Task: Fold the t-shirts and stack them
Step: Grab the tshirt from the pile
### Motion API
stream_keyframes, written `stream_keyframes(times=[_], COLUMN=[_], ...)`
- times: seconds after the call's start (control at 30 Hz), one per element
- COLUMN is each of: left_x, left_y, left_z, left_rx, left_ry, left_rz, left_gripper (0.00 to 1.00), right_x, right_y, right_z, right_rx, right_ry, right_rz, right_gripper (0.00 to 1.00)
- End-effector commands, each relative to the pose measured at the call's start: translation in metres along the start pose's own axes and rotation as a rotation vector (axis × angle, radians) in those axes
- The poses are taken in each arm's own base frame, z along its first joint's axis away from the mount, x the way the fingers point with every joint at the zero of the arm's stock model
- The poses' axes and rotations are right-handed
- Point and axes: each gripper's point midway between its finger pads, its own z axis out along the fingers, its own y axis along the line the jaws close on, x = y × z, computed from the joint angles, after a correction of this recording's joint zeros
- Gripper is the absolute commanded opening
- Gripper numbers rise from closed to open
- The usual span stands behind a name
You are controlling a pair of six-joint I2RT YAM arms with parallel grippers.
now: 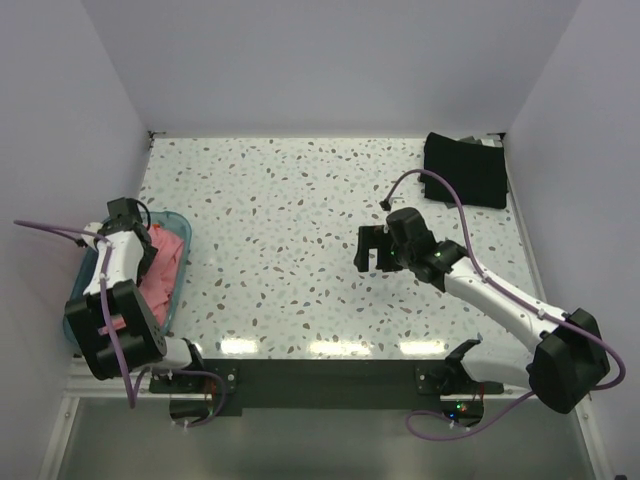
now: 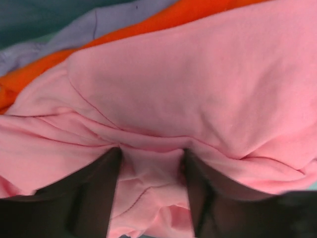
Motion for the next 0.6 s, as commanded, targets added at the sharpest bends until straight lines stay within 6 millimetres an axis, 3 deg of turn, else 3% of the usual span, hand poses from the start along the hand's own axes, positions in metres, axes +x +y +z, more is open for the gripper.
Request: stream_keyframes(times=[0.0,0.2,0.4,0.53,0.57], left_x=[0.004,-0.006,-0.051,-0.084,-0.093], left_y=[-0.013,-0.012,-0.012,-0.019,-0.026], left_z=[0.004,-0.008,-0.059,-0.109,-0.13], left_rx=[0.064,0.089,0.192,0.339,0.435], left_ry=[0.012,-0.018,-0.146,-0.249,-0.282], left_rz=[-0.055,-0.051,-0.085,-0.084,-0.093], left_gripper=[0.52,0.0,0.0,0.0,0.0], right_x=[-0.021,-0.023,-0.026,-0.031,-0.032], right_y=[0.012,0.013,0.015,0.02,0.022], right_z=[-0.006,-0.007,-0.007,-0.008,-0.008], right_rx=[-0.033,-0.037,-0.043,-0.06,-0.066], right_ry=[-0.051,-0.055,-0.053,-0.06,-0.061], right_rz=[-0.002,-0.005,-0.007,-0.007,-0.01], right_gripper=[0.99,0.99,0.99,0.99,0.99])
